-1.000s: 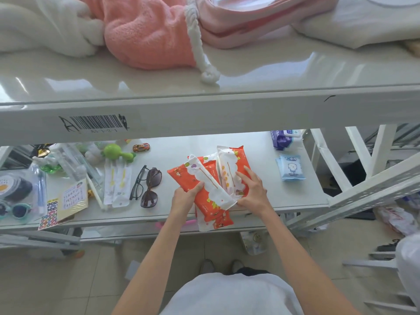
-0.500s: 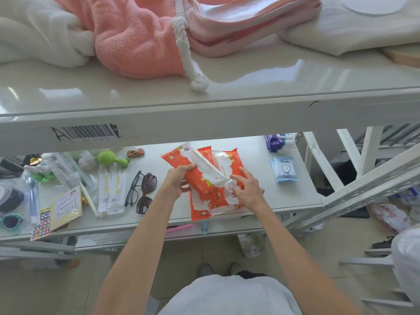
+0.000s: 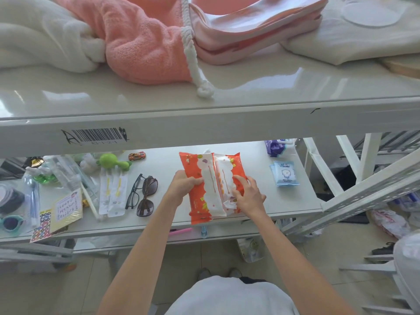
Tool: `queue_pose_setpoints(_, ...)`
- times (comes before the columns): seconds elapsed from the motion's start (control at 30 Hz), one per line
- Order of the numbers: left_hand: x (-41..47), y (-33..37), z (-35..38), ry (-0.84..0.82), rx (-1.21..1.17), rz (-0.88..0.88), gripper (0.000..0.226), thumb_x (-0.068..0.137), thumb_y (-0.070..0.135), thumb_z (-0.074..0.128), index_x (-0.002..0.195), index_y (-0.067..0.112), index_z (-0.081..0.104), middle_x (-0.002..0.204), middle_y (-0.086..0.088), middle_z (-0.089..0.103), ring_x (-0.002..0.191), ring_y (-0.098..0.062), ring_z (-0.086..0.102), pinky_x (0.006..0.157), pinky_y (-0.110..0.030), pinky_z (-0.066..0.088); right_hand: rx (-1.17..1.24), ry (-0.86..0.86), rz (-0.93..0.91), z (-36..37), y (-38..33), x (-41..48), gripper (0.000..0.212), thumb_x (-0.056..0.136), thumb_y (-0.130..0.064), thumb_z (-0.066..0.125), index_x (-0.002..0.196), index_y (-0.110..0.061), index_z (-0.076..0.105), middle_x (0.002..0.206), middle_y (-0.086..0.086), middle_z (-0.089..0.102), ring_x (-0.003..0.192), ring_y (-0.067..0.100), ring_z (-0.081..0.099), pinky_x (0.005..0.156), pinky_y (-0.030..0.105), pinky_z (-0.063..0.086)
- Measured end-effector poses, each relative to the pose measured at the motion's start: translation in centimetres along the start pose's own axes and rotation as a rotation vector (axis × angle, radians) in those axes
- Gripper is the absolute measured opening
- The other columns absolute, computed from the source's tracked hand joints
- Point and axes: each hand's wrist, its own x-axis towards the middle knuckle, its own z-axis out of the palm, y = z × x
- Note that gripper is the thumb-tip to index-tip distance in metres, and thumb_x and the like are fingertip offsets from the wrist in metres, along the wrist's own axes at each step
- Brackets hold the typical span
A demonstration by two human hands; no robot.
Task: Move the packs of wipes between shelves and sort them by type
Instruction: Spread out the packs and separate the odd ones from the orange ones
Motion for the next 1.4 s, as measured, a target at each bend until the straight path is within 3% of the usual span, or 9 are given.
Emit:
queue_pose_setpoints(0.23, 1.1, -0.5, 2.5, 0.207, 0.192, 0.098, 0.067, 0.072, 0.067, 0.068, 0.121, 0.021, 0.068, 0.114, -0.010, 0.066, 0.100, -0.026, 0.070, 0.093, -0.048, 0.060, 0.024, -0.043, -0.009, -0.5, 0.7, 0.1, 0.047, 0.103, -0.035, 0.061, 0.147, -0.044, 0.048, 0.161, 0.000, 0.039, 0.140, 0.026, 0.048, 0.113, 0.058, 0.033)
queue_pose_setpoints(0.43, 1.5, -1.6, 3.1, 0.356, 0.262, 0.003, 0.086, 0.084, 0.066, 0.067, 0.152, 0.019, 0.042, 0.140, -0.017, 0.044, 0.131, -0.035, 0.048, 0.110, -0.055, 0.044, 0.149, -0.117, -0.036, -0.8, 1.9, 0.7, 0.060, 0.099, -0.035, 0.068, 0.151, -0.043, 0.040, 0.150, 0.002, 0.050, 0.134, 0.026, 0.055, 0.112, 0.054, 0.048)
queue_pose_setpoints(0.57, 2.4, -3.7, 2.8, 0.184, -0.196, -0.215, 0.093, 0.060, 0.079, 0.066, 0.127, 0.015, 0.063, 0.120, -0.008, 0.073, 0.102, -0.030, 0.073, 0.095, -0.051, 0.058, 0.274, -0.174, 0.032, -1.7, 1.6, 0.7, 0.077, 0.097, -0.036, 0.071, 0.160, -0.031, 0.026, 0.137, -0.002, 0.056, 0.123, 0.021, 0.059, 0.105, 0.043, 0.052)
queue_pose_setpoints(0.67, 1.4, -3.3, 2.9, 0.128, -0.260, -0.188, 0.060, 0.082, 0.062, 0.068, 0.120, 0.016, 0.067, 0.109, -0.008, 0.076, 0.096, -0.029, 0.075, 0.093, -0.048, 0.060, 0.335, -0.146, 0.159, -1.8, 1.4, 1.5, 0.066, 0.099, -0.046, 0.063, 0.153, -0.020, 0.037, 0.139, 0.004, 0.061, 0.119, 0.026, 0.063, 0.097, 0.039, 0.055)
queue_pose_setpoints(0.77, 1.8, -3.1, 2.7, 0.076, -0.309, -0.176, 0.042, 0.090, 0.042, 0.072, 0.117, 0.010, 0.067, 0.105, -0.007, 0.076, 0.087, -0.024, 0.073, 0.071, -0.035, 0.059, 0.448, -0.143, 0.249, -1.8, 0.9, 2.7, 0.061, 0.096, -0.058, 0.061, 0.135, -0.012, 0.060, 0.126, 0.005, 0.070, 0.110, 0.025, 0.067, 0.087, 0.035, 0.055)
queue_pose_setpoints(0.9, 2.7, -2.7, 2.2, -0.026, -0.333, -0.161, 0.052, 0.084, 0.037, 0.080, 0.125, 0.009, 0.064, 0.108, -0.007, 0.076, 0.089, -0.022, 0.074, 0.069, -0.031, 0.057, 0.566, -0.217, 0.360, -1.3, 0.5, 4.6, 0.093, 0.069, -0.083, 0.067, 0.126, -0.010, 0.064, 0.120, 0.005, 0.071, 0.112, 0.026, 0.066, 0.101, 0.048, 0.055)
queue_pose_setpoints(1.13, 1.7, -2.9, 1.7, -0.214, -0.347, -0.133, 0.059, 0.084, 0.044, 0.077, 0.132, 0.014, 0.059, 0.106, -0.006, 0.076, 0.092, -0.024, 0.076, 0.083, -0.040, 0.061, 0.837, -0.497, 0.407, -2.4, -0.2, 4.9, 0.053, 0.085, -0.039, 0.082, 0.127, -0.010, 0.068, 0.117, 0.014, 0.078, 0.112, 0.039, 0.073, 0.102, 0.053, 0.056)
queue_pose_setpoints(1.27, 0.5, -3.6, 2.2, -0.234, -0.381, -0.119, 0.070, 0.080, 0.051, 0.075, 0.138, 0.017, 0.055, 0.115, -0.009, 0.073, 0.101, -0.027, 0.074, 0.090, -0.044, 0.061, 0.936, -0.586, 0.342, -1.4, 0.4, 4.0, 0.052, 0.088, -0.036, 0.078, 0.133, -0.014, 0.064, 0.122, 0.015, 0.076, 0.109, 0.037, 0.074, 0.101, 0.056, 0.056)
queue_pose_setpoints(1.4, -0.6, -3.9, 3.2, -0.248, -0.405, -0.136, 0.074, 0.079, 0.051, 0.074, 0.141, 0.018, 0.052, 0.117, -0.009, 0.072, 0.102, -0.027, 0.074, 0.084, -0.041, 0.062, 0.991, -0.712, 0.317, -2.2, 1.5, 3.2, 0.041, 0.096, -0.037, 0.068, 0.131, -0.017, 0.062, 0.122, 0.016, 0.074, 0.099, 0.032, 0.076, 0.082, 0.046, 0.064)
